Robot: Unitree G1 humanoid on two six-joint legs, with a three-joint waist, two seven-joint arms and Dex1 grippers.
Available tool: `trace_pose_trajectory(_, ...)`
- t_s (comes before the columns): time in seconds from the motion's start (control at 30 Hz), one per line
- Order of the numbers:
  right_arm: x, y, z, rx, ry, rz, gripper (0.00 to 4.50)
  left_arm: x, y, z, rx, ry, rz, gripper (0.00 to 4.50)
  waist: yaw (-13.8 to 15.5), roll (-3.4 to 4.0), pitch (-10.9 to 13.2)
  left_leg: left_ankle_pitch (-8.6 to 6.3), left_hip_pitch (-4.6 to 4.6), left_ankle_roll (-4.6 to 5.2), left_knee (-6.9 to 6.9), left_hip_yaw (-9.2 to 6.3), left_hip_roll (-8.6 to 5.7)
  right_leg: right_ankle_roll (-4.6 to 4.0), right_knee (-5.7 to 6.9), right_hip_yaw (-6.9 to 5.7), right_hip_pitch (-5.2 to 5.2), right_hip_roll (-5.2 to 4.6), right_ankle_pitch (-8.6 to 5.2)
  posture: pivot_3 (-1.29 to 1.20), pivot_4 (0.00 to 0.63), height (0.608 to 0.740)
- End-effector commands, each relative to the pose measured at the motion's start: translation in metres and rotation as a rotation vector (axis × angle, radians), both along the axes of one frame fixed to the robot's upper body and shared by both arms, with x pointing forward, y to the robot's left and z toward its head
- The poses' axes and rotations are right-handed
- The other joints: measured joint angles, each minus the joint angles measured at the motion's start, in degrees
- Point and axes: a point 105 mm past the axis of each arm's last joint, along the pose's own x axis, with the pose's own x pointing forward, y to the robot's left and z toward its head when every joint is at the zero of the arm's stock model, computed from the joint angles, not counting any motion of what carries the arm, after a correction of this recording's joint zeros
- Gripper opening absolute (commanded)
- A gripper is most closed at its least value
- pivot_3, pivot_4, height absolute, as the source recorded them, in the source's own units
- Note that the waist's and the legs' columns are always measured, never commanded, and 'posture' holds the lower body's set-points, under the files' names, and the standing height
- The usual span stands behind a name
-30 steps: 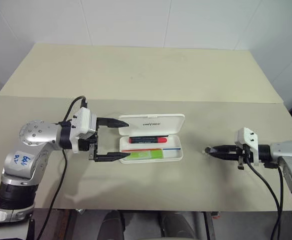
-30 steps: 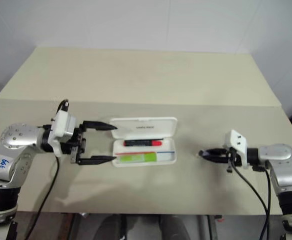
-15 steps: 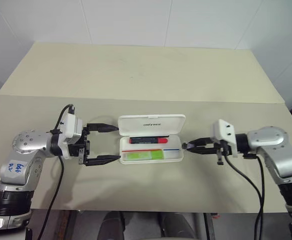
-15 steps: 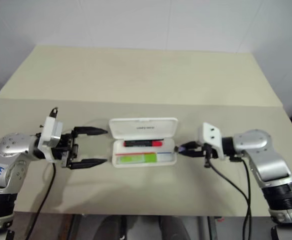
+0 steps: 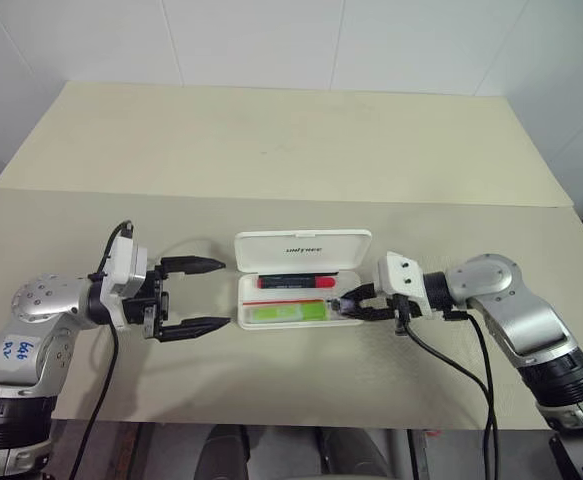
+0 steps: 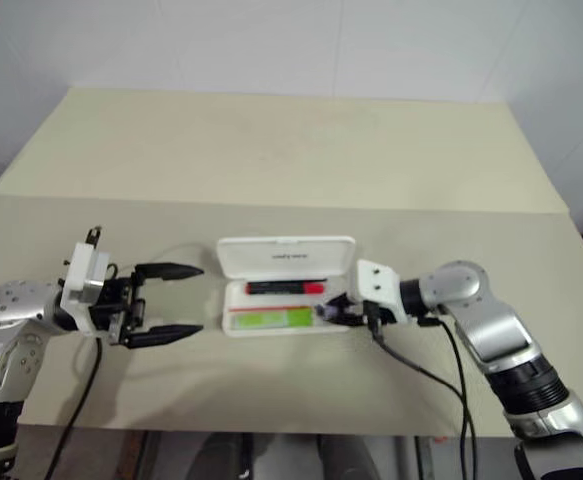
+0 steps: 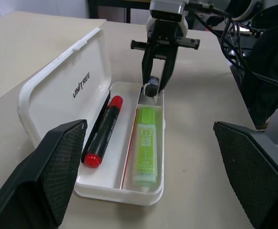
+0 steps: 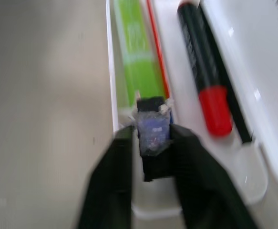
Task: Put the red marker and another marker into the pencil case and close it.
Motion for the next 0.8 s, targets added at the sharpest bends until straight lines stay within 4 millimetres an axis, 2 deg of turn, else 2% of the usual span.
trace_pose_trajectory(0.03, 0.001, -0.002, 0.009, -0.004, -0.038, 0.017, 2.42, -0.004, 0.001, 0.01, -0.006, -0.046, 0.005, 4.5, -0.02, 0.0, 0.0, 0.0, 0.01, 0.0, 0.0, 0.0, 0.0, 0.0, 0.01, 0.0, 0.0, 0.0, 0.0, 0.0, 0.15, 0.74)
trace_pose_trajectory(0.23, 0.0, -0.004, 0.02, 0.031, -0.052, 0.033, 4.46, -0.003, 0.0, 0.01, -0.008, -0.053, 0.009, 4.5, -0.1, 0.0, 0.0, 0.0, 0.02, 0.0, -0.01, 0.0, 0.01, -0.01, 0.06, 0.0, -0.01, 0.02, -0.01, 0.0, 0.15, 0.74)
trace_pose_trajectory(0.57, -0.026, -0.009, 0.055, 0.352, 0.05, 0.143, 4.46, 0.01, -0.005, 0.02, -0.053, -0.117, 0.024, 4.5, 0.02, 0.0, 0.0, 0.01, 0.02, 0.0, -0.01, -0.01, 0.01, -0.01, 0.05, -0.01, 0.02, 0.02, -0.01, 0.0, 0.15, 0.74)
trace_pose_trajectory(0.67, -0.033, -0.017, 0.053, 0.413, 0.092, 0.157, 4.46, 0.019, -0.005, 0.024, -0.058, -0.146, 0.056, 4.5, 0.12, 0.0, 0.0, 0.01, 0.02, 0.0, -0.02, -0.01, 0.01, 0.0, 0.03, -0.01, 0.03, 0.04, 0.0, 0.0, 0.15, 0.74)
trace_pose_trajectory(0.8, -0.032, -0.025, 0.056, 0.5, 0.119, 0.122, 4.46, 0.033, -0.004, 0.025, -0.03, -0.144, 0.103, 4.5, 0.03, -0.01, 0.0, 0.01, 0.02, 0.0, 0.04, -0.01, 0.0, 0.03, 0.05, -0.01, 0.05, 0.04, 0.01, 0.0, 0.15, 0.74)
